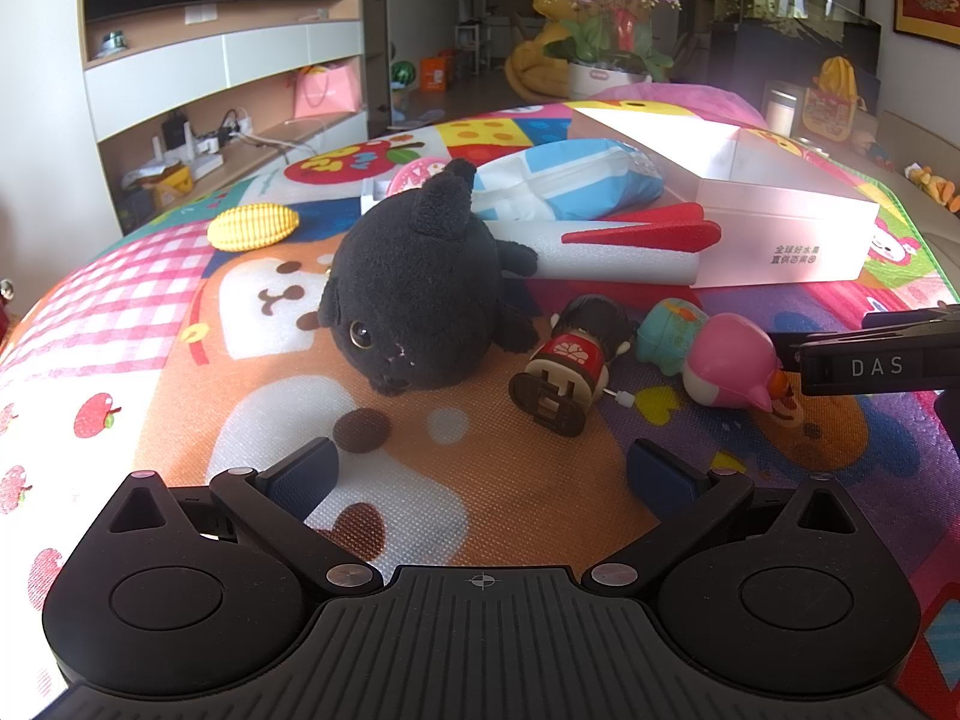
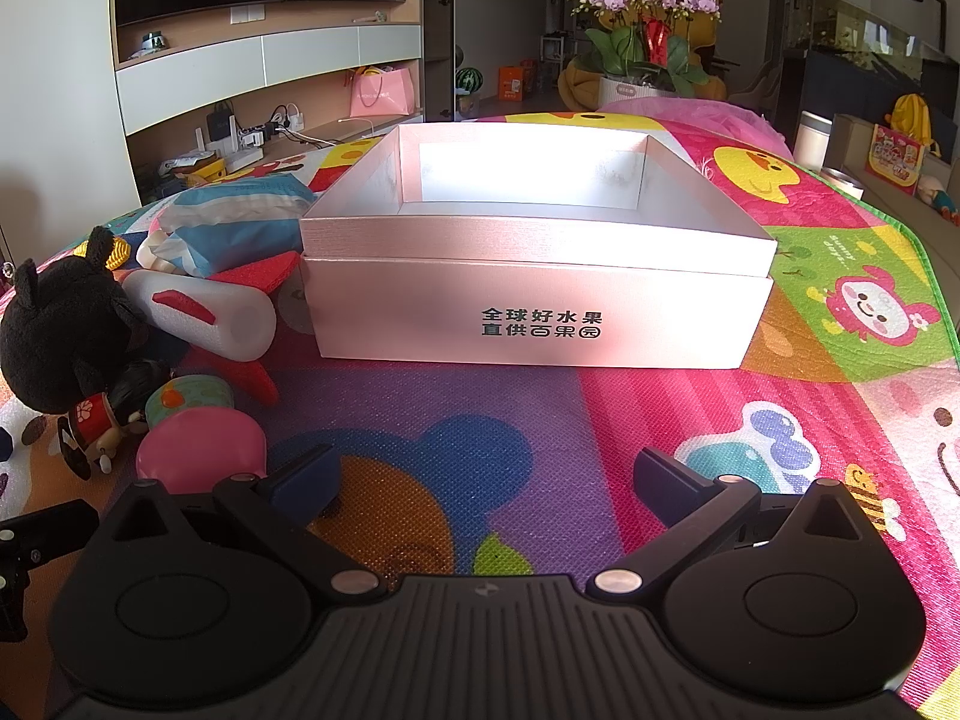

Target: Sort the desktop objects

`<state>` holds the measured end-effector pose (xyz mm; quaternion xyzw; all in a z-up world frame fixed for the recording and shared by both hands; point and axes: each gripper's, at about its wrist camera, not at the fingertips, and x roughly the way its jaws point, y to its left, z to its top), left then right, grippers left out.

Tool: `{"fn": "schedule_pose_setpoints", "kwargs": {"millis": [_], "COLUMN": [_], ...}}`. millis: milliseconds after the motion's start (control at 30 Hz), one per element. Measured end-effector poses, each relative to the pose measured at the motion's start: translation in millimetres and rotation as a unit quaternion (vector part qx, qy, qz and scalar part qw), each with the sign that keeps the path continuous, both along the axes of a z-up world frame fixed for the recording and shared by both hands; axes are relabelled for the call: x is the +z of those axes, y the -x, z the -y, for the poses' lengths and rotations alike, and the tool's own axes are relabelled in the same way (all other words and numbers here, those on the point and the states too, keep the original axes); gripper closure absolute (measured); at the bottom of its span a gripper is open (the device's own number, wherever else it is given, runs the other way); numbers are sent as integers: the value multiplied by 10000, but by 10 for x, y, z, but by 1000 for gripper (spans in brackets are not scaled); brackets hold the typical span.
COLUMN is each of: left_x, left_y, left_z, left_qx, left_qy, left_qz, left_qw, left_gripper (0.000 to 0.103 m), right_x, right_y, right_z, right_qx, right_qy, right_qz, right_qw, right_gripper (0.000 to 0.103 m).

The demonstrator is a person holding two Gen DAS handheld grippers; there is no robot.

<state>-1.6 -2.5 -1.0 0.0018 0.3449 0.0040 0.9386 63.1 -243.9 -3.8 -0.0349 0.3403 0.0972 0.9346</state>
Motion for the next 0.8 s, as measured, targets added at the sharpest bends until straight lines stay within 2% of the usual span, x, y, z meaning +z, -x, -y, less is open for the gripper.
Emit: {"fn": "schedule_pose_setpoints", "kwargs": {"millis": [800], "left_x": [16], "left_y": [20], "left_z": [12], "left_qx": [0], "left_qy": [-6], "left_qz": [1], "left_qw": [10000], "left_gripper": [0], "right_x": [2], "right_y": [3], "right_z": [3], "right_qx": [1], "right_qy": [-1], "right_qz": [0], "right_qw": [10000], "right_gripper": [0]}}
